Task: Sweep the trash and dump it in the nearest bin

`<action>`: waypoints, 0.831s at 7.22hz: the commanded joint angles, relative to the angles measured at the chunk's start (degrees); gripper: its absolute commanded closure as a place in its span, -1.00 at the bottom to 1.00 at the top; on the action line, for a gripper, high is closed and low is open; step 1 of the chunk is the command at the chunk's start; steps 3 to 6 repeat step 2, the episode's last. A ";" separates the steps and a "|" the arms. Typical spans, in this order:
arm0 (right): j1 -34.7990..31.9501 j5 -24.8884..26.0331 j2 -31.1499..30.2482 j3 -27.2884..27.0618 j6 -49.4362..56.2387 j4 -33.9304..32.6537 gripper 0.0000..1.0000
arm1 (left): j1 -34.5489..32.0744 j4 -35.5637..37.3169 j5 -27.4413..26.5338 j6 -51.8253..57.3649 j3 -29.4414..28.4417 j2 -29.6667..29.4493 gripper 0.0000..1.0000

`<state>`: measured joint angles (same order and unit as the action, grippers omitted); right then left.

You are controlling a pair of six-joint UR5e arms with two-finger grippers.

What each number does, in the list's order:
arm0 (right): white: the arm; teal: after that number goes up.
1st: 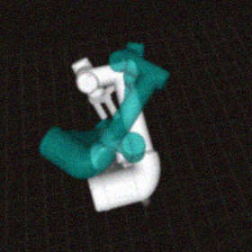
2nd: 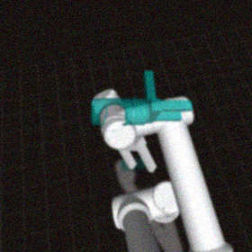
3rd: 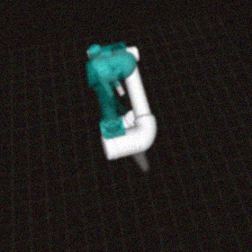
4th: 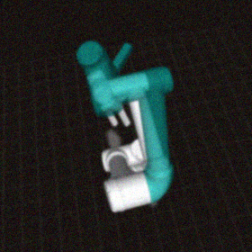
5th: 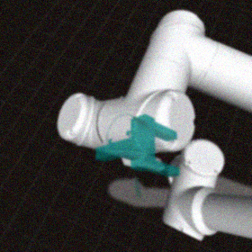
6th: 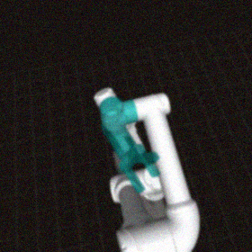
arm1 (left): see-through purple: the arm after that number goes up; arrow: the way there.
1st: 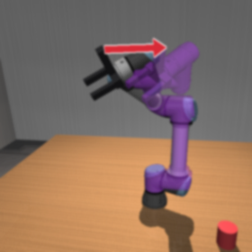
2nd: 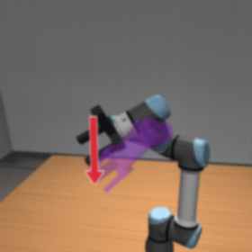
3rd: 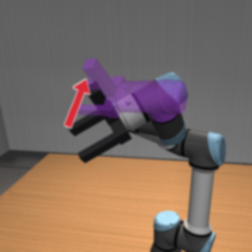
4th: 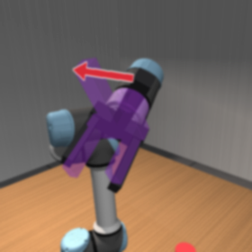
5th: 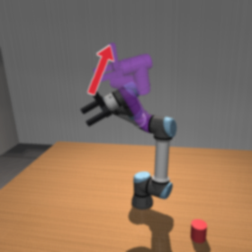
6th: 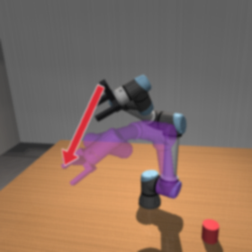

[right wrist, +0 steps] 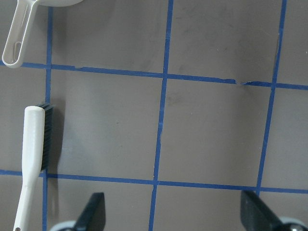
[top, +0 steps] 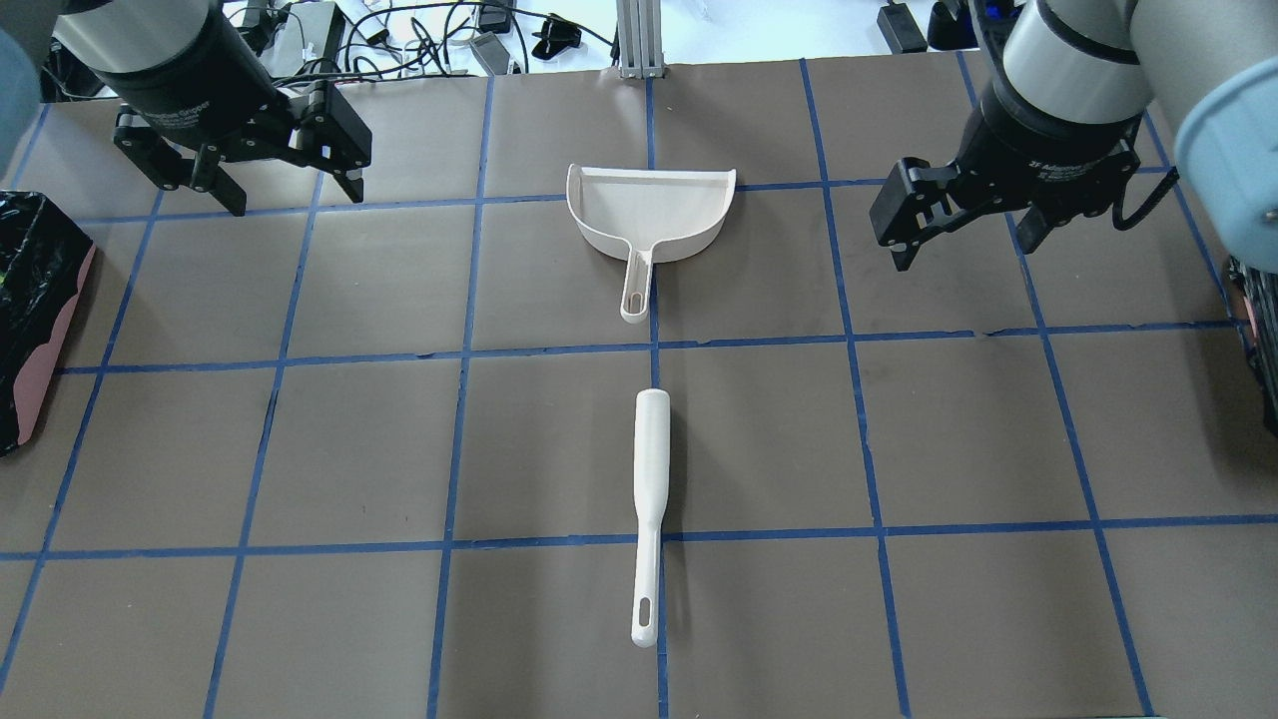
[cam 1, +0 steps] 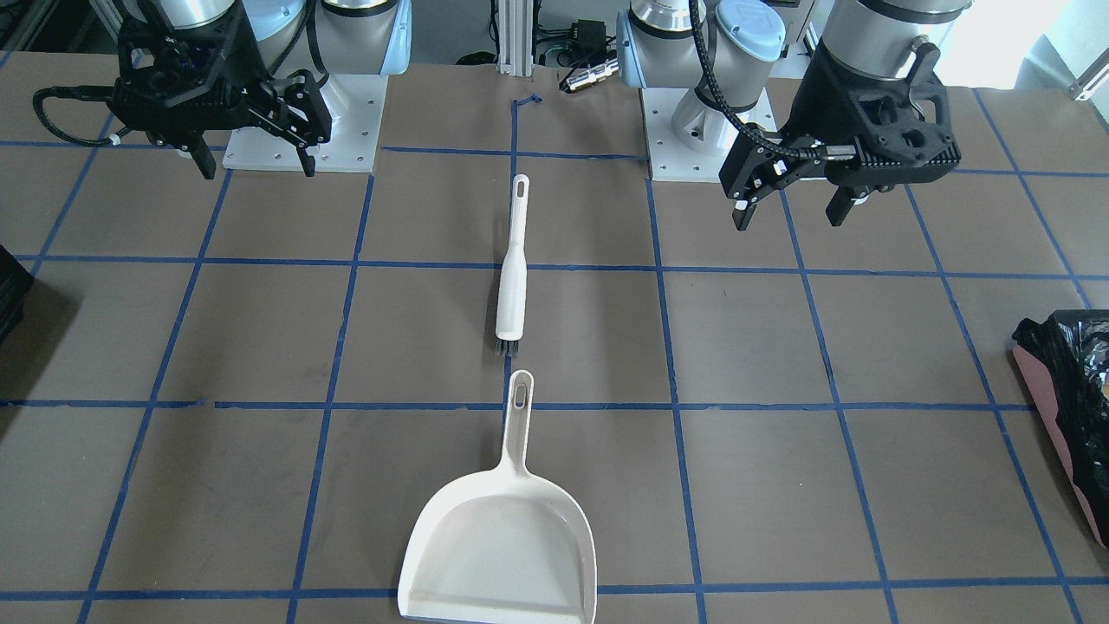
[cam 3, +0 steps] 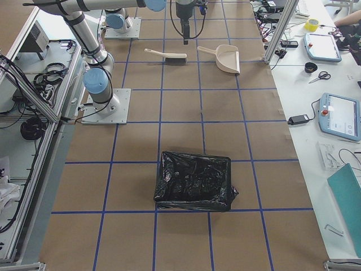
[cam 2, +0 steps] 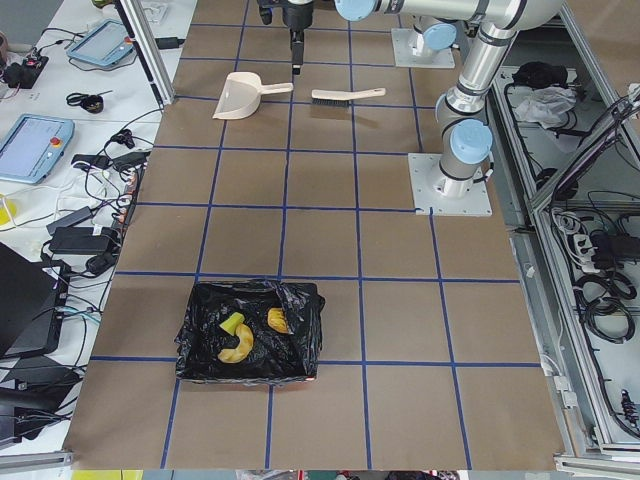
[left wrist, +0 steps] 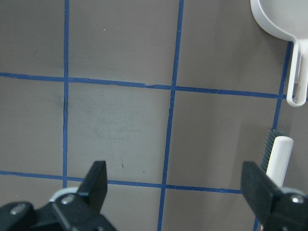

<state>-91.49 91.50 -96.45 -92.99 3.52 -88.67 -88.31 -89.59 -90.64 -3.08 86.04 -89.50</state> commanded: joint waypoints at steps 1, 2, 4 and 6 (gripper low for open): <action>0.00 -0.10 0.04 0.00 0.00 -0.01 -1.00 | -0.02 0.12 0.02 0.00 0.09 -0.41 -1.00; 0.00 -0.18 -0.05 0.00 0.00 -0.01 -1.00 | -0.02 0.12 -0.07 0.00 0.09 -0.07 -1.00; 0.00 -0.18 -0.05 0.00 0.00 -0.01 -1.00 | -0.02 0.12 -0.07 0.00 0.09 -0.07 -1.00; 0.00 -0.18 -0.05 0.00 0.00 -0.01 -1.00 | -0.02 0.12 -0.07 0.00 0.09 -0.07 -1.00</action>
